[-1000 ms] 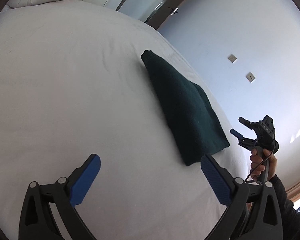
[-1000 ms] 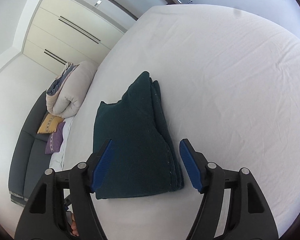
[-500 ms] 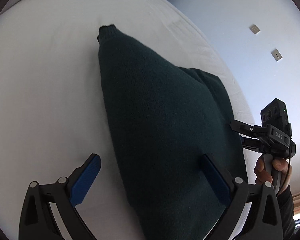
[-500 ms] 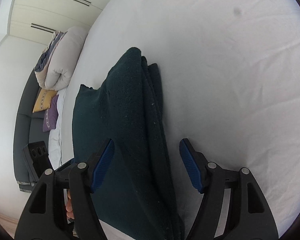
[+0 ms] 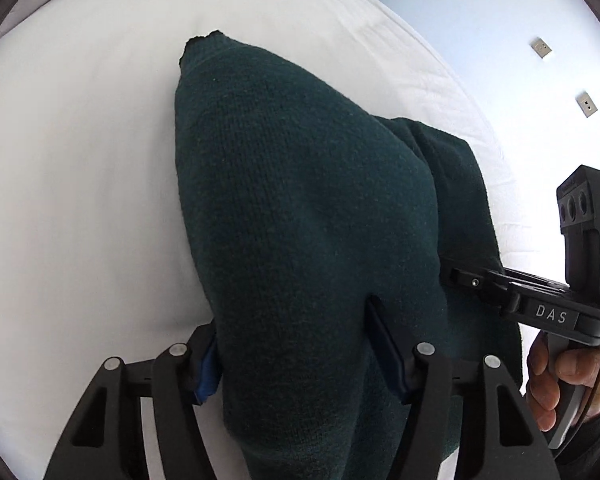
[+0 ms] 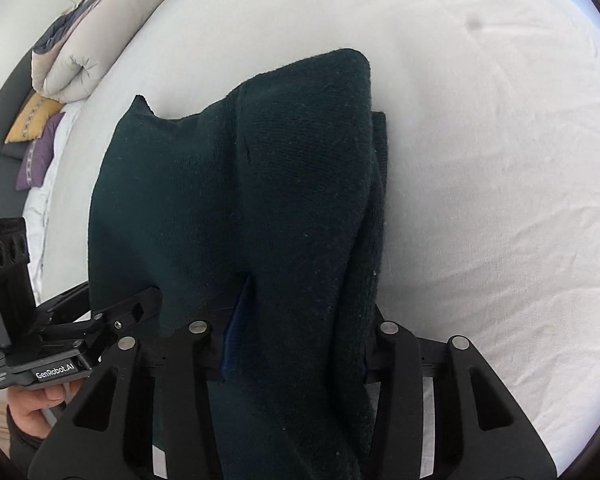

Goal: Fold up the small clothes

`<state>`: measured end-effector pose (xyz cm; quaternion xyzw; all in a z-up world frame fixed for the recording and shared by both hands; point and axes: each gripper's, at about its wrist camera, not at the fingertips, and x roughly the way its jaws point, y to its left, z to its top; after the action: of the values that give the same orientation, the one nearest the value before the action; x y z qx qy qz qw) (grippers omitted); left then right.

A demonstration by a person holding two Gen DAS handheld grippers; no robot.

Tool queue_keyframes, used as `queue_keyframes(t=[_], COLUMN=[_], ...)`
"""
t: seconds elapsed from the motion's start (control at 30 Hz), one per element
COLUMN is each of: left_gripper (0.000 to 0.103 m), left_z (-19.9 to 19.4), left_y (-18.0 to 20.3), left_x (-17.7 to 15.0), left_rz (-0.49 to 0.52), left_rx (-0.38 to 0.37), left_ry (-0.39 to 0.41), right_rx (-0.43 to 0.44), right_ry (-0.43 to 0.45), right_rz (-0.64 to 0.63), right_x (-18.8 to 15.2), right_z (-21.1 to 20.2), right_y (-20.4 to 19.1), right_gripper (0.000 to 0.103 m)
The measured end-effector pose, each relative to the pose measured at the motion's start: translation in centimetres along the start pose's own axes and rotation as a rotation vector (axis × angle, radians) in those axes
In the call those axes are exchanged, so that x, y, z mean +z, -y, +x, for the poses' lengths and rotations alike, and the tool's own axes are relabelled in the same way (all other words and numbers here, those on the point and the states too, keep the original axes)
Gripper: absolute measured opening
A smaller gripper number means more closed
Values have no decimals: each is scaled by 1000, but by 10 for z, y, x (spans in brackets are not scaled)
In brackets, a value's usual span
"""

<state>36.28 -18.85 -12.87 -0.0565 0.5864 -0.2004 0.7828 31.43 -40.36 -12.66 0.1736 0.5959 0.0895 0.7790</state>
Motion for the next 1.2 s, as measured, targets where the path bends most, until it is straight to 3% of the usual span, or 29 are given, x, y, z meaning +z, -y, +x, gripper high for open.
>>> queue_keyframes(t=[0.1, 0.17, 0.27, 0.5, 0.6, 0.8, 0.93, 1.07, 1.17, 1.2], left_gripper=[64, 57, 45, 42, 42, 42, 43, 44, 57, 68], left_z=[-1, -7, -29, -109, -153, -217, -220, -186, -148, -143], left_y=[8, 14, 21, 15, 8, -23, -47, -76, -79, -82], left_x=[0, -1, -8, -60, -92, -169, -202, -200, -186, -185], left_rz=[32, 36, 53, 77, 100, 119, 73, 19, -1, -5], left_rx=[49, 65, 75, 57, 49, 68, 91, 131, 165, 169], left_ry=[4, 3, 15, 92, 135, 161, 128, 94, 64, 82], right_rx=[-158, -260, -323, -251, -179, -50, 6, 11, -30, -35], right_ry=[41, 74, 113, 201, 240, 254, 211, 146, 91, 69], right_rz=[-94, -144, -185, -248, -270, -319, -324, -304, -247, -217], right_x=[-8, -13, -24, -79, -112, -177, -201, -191, -191, -189], right_z=[1, 0, -12, -79, -108, -124, -99, -54, -21, -9], right_y=[-28, -48, -72, -119, -147, -194, -213, -218, -190, -180], right_gripper=[35, 27, 21, 19, 19, 19, 20, 20, 21, 21])
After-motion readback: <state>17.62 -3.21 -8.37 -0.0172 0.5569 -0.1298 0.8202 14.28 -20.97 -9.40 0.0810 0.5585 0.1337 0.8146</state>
